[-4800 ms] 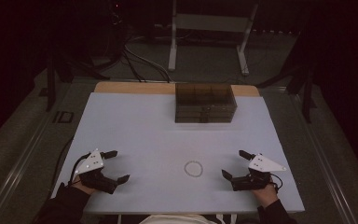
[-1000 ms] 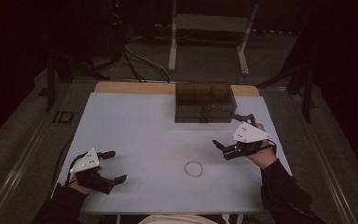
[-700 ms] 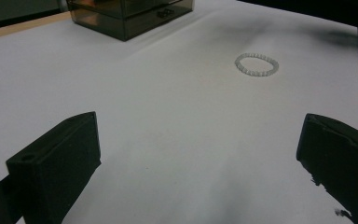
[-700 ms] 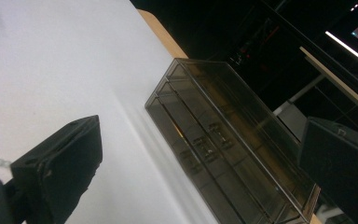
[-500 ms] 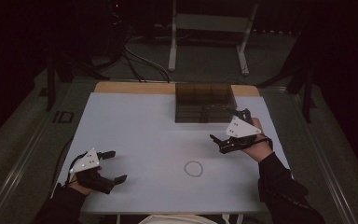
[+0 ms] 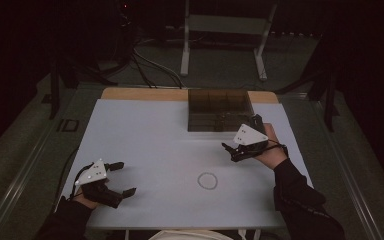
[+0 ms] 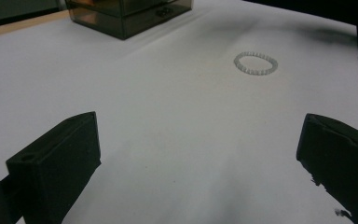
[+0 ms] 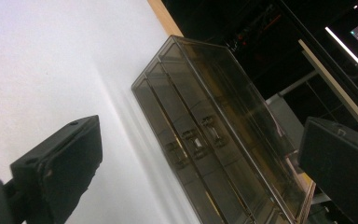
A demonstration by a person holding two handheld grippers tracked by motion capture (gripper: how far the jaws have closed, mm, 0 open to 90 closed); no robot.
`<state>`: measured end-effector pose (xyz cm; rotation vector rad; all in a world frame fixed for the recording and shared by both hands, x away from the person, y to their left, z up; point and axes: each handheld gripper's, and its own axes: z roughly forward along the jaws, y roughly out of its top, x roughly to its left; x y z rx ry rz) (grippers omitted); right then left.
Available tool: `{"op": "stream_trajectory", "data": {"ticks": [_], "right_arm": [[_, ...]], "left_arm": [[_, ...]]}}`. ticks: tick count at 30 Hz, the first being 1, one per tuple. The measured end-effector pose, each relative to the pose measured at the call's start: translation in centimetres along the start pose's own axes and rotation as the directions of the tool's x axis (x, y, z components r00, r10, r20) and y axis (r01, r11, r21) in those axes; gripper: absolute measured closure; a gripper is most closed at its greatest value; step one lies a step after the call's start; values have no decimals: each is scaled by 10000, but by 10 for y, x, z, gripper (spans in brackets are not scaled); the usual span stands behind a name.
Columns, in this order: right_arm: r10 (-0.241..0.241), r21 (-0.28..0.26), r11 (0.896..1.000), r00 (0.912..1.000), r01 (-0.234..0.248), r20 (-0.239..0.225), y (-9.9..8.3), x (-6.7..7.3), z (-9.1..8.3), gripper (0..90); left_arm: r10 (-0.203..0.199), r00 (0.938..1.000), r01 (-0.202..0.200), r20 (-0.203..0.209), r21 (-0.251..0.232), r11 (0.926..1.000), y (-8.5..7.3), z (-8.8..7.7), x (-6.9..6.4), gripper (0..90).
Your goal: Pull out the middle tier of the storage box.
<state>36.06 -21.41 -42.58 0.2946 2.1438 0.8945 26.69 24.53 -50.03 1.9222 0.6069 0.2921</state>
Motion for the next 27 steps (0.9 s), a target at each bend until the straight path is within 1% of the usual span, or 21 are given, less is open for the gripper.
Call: {"op": "stream_trajectory", "data": {"ticks": [3,5,9,12,14,19,25,27], "right_arm": [[-58,87,9999,10000,57,18,0,0,2,0],[-230,227,9995,9997,229,37,-1,1,5,0],[-280,386,9989,9996,278,31,-3,0,10,0],[-361,495,9981,9993,359,22,-4,0,14,0],[-451,611,9971,9990,449,21,-4,1,16,0],[-802,959,9922,9968,792,66,-7,3,23,0],[-1285,1392,9823,9916,1257,114,-9,7,32,0],[-1349,1534,9793,9908,1320,82,-10,9,34,0]], "left_arm": [[29,10000,-29,3,103,9999,-1,0,0,10],[11,10000,-11,13,32,10000,0,0,0,10],[9,10000,-9,15,66,10000,-1,0,0,10],[14,10000,-14,4,-28,10000,0,0,0,10],[10,10000,-10,4,42,10000,-1,0,0,10],[-9,10000,9,22,-8,10000,0,0,0,10],[5,10000,-5,7,20,10000,0,0,0,10],[2,10000,-2,14,46,10000,-1,0,0,10]]}}
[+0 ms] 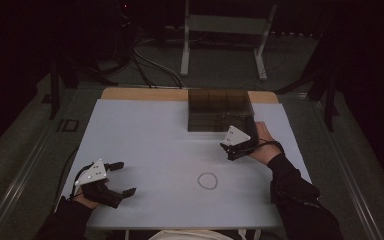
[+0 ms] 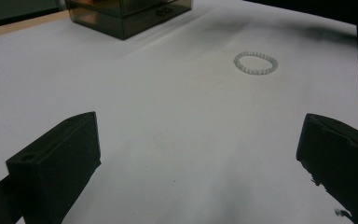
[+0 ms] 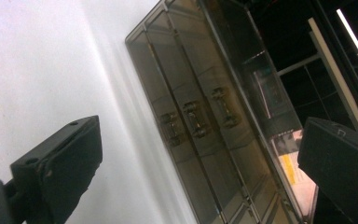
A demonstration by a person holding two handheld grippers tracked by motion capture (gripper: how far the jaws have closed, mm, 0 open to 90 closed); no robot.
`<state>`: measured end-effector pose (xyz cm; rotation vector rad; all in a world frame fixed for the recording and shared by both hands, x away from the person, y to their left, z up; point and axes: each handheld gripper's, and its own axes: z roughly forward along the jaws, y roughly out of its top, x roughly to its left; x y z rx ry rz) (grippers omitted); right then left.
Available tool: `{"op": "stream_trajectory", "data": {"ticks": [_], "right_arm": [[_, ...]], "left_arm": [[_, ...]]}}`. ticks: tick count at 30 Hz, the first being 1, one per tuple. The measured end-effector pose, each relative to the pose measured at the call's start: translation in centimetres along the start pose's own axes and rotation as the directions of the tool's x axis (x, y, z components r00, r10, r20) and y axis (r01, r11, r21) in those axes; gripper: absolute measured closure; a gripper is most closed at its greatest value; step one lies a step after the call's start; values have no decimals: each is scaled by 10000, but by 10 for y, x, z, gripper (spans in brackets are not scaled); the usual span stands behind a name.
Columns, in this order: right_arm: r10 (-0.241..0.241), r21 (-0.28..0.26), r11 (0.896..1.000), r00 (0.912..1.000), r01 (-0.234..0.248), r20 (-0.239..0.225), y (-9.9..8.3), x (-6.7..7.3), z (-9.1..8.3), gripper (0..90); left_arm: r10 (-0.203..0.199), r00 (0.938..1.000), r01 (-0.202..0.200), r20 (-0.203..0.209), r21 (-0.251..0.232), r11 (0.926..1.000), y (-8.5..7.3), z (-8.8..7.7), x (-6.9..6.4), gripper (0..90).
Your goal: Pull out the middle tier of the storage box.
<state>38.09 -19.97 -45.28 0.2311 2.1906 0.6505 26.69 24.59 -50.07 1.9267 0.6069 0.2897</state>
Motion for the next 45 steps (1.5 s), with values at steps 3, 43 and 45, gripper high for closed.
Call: {"op": "stream_trajectory", "data": {"ticks": [3,43,45], "right_arm": [[-206,360,9991,9998,205,26,0,2,4,0],[-3579,2830,9084,9223,3077,1457,2,37,56,204],[-3677,2798,9068,9163,3154,1588,2,38,57,238]], "left_arm": [[12,10000,-12,-6,-57,10000,0,0,0,10],[40,10000,-40,-13,25,10000,0,0,0,10],[64,10000,-64,-12,25,10000,0,0,0,10]]}}
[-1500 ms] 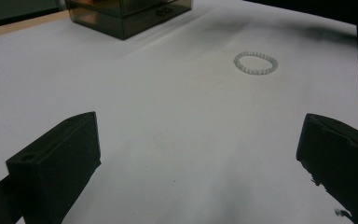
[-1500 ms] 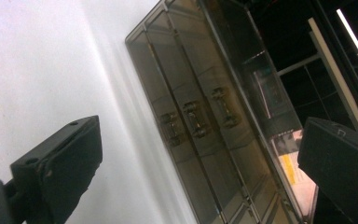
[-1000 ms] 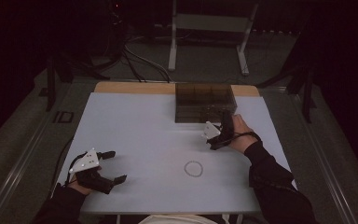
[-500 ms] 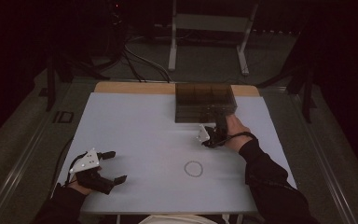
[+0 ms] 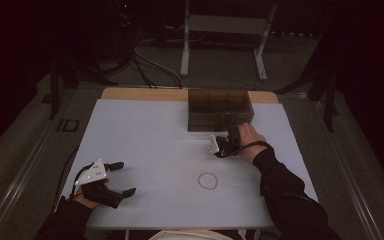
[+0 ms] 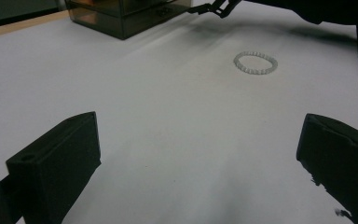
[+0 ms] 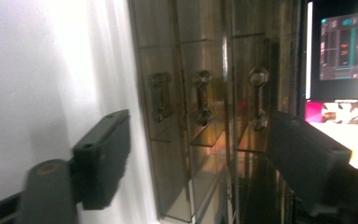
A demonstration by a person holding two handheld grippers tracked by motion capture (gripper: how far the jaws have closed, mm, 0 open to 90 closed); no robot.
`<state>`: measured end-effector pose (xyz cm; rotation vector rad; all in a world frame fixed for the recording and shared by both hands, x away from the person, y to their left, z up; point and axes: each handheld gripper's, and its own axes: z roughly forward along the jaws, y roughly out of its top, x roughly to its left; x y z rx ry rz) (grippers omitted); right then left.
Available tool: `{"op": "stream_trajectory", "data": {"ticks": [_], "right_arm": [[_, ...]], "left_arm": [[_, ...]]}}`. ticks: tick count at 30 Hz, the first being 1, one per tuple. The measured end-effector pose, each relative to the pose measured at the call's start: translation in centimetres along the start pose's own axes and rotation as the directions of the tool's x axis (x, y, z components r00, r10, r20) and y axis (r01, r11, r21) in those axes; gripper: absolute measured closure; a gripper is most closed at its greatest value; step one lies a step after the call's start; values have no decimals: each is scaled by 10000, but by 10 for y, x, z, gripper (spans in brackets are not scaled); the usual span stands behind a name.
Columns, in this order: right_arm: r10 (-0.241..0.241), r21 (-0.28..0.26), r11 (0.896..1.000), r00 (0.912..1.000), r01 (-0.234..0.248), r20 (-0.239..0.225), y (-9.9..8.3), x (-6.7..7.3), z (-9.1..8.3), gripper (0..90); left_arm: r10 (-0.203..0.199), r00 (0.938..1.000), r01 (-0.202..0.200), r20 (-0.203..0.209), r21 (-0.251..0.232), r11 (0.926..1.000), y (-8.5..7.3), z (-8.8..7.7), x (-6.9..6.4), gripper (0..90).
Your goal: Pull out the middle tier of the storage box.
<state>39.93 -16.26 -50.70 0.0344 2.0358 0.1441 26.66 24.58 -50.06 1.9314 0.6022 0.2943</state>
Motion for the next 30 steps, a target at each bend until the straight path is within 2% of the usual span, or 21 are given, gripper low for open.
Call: {"op": "stream_trajectory", "data": {"ticks": [4,7,14,17,20,30], "right_arm": [[-10,197,9998,10000,11,-25,0,1,2,291],[-198,291,9994,9998,197,32,-1,2,4,347],[-455,362,9984,9979,438,467,-2,5,9,483],[-647,426,9972,9951,617,750,-2,6,11,590],[-725,505,9964,9923,676,1009,-3,7,14,655],[-1216,578,9915,9885,1167,900,-4,10,21,715]], "left_arm": [[-24,10000,24,13,17,10000,0,0,0,10],[-23,10000,23,19,-2,10000,0,0,0,10],[-23,10000,23,32,20,10000,0,0,0,10],[-39,10000,39,22,12,10000,0,0,0,10],[-16,10000,16,30,58,10000,0,0,0,10],[-9,10000,9,17,58,10000,0,0,0,10]]}}
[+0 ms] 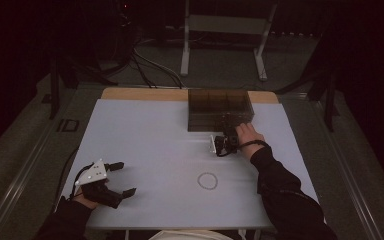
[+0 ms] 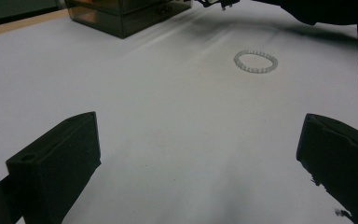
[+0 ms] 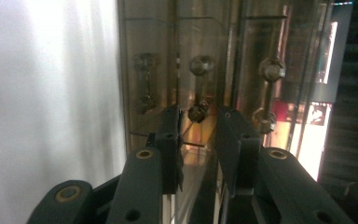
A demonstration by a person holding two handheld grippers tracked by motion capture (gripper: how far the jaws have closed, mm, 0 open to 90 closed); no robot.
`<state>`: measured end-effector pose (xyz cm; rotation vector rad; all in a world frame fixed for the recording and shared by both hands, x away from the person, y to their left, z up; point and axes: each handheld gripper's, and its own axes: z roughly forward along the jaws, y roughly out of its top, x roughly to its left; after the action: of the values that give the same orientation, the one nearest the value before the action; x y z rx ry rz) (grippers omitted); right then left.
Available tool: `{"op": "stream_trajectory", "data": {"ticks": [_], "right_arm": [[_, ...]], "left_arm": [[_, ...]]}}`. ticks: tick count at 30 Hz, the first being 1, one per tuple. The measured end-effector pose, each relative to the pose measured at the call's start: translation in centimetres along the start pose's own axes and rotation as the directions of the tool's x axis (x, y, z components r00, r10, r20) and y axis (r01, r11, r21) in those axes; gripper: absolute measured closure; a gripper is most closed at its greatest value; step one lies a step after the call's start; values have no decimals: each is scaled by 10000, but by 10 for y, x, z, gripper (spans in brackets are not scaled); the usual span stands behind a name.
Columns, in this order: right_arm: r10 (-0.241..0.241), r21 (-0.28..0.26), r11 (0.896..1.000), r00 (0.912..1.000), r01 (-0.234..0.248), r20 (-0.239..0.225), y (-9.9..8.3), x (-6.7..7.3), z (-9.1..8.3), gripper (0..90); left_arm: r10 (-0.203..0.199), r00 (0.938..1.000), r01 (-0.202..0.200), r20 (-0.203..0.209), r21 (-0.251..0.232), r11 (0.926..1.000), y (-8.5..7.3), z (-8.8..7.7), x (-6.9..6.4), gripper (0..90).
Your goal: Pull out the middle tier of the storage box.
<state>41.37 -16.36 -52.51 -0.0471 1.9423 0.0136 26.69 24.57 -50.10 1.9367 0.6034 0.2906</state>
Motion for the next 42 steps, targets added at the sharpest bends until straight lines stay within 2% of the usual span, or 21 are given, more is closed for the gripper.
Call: {"op": "stream_trajectory", "data": {"ticks": [13,16,24,28,42], "right_arm": [[-142,-30,9999,9999,141,-99,4,-2,7,779],[-335,-68,9994,9994,335,-77,6,-3,7,784],[-263,-93,9996,9995,262,-173,6,-4,7,797],[-148,-181,9997,9999,147,-88,5,-4,5,802],[-138,-252,9996,9993,130,-335,3,-4,-8,802]], "left_arm": [[-26,10000,26,11,-22,10000,0,0,0,10],[-15,10000,15,23,-9,10000,0,0,0,10],[-42,10000,42,15,-17,10000,0,0,0,10],[-50,10000,50,21,-19,10000,0,0,1,10],[6,10000,-6,14,30,10000,0,0,0,10]]}}
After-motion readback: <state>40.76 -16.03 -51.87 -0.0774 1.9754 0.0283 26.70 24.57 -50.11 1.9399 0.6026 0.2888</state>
